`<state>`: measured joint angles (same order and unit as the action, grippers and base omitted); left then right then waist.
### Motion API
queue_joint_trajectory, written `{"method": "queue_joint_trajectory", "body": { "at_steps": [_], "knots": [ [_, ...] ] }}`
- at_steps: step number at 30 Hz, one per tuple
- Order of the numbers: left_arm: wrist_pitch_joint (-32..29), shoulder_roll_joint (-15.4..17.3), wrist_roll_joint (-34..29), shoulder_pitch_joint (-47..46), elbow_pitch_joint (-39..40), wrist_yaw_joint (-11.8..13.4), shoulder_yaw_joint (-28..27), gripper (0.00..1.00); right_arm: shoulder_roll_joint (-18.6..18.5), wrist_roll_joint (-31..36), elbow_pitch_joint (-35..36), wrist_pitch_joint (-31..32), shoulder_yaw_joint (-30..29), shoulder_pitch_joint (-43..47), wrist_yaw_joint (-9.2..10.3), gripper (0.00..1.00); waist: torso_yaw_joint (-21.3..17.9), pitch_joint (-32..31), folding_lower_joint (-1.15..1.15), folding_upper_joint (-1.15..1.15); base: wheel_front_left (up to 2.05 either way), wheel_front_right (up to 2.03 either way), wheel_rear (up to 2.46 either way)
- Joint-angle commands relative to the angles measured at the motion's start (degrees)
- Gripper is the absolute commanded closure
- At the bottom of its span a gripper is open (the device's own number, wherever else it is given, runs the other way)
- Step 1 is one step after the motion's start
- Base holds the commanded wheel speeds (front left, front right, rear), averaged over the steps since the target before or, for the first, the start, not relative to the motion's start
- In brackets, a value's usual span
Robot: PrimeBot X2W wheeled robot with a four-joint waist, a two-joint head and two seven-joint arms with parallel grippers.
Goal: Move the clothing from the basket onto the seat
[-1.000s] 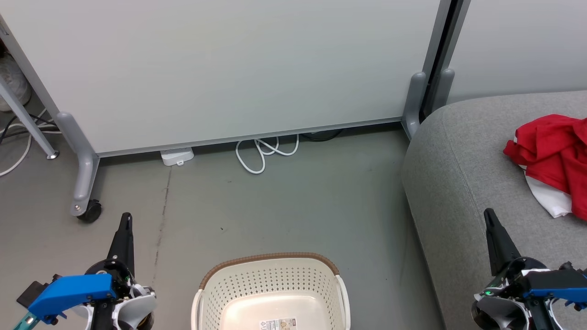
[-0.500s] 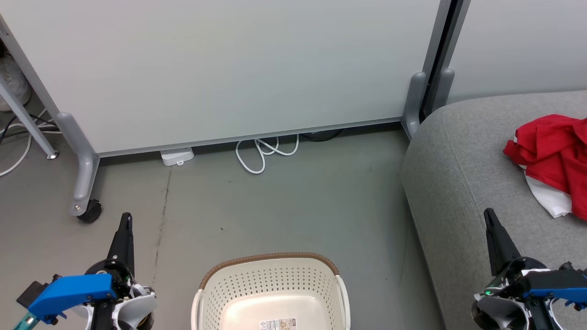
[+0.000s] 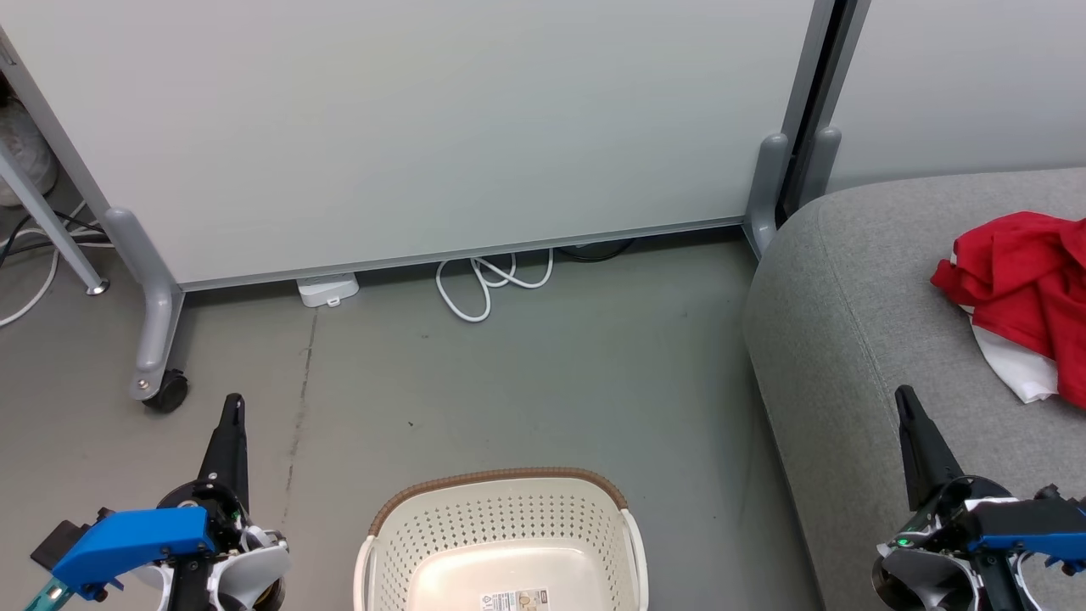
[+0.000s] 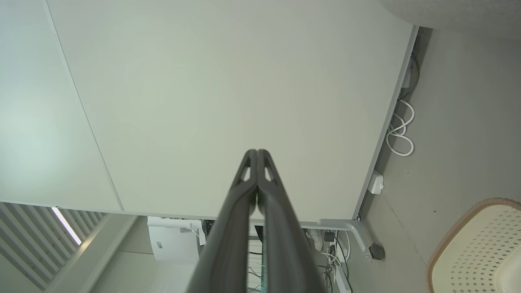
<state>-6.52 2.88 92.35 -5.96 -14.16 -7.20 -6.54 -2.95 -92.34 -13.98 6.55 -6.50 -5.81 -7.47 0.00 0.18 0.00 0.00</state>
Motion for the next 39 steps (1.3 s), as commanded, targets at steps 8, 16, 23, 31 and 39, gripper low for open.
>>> {"method": "queue_joint_trajectory", "body": {
  "at_steps": [8, 16, 23, 31, 39],
  "knots": [
    [-0.2, 0.0, 0.1, -0.5, 0.2, -0.5, -0.1, 1.0, 0.1, -0.2, -0.1, 0.2, -0.1, -0.8, -0.04, 1.0, 0.0, 0.0, 0.0, 0.0, 0.0, 0.0, 0.0],
    [-0.2, 0.0, 0.1, -0.5, 0.2, -0.5, -0.1, 1.0, 0.1, -0.2, -0.1, 0.2, -0.1, -0.8, -0.04, 1.0, 0.0, 0.0, 0.0, 0.0, 0.0, 0.0, 0.0],
    [-0.2, 0.0, 0.1, -0.5, 0.3, -0.5, -0.1, 1.0, 0.1, -0.2, -0.1, 0.2, -0.1, -0.8, -0.04, 1.0, 0.0, 0.0, 0.0, 0.0, 0.0, 0.0, 0.0],
    [-0.2, 0.0, 0.1, -0.5, 0.3, -0.5, -0.1, 1.0, 0.1, -0.2, -0.1, 0.2, -0.1, -0.8, -0.04, 1.0, 0.0, 0.0, 0.0, 0.0, 0.0, 0.0, 0.0],
    [-0.2, 0.0, 0.1, -0.5, 0.3, -0.5, -0.1, 1.0, 0.1, -0.2, -0.1, 0.2, -0.1, -0.8, -0.04, 1.0, 0.0, 0.0, 0.0, 0.0, 0.0, 0.0, 0.0]
  ]
}}
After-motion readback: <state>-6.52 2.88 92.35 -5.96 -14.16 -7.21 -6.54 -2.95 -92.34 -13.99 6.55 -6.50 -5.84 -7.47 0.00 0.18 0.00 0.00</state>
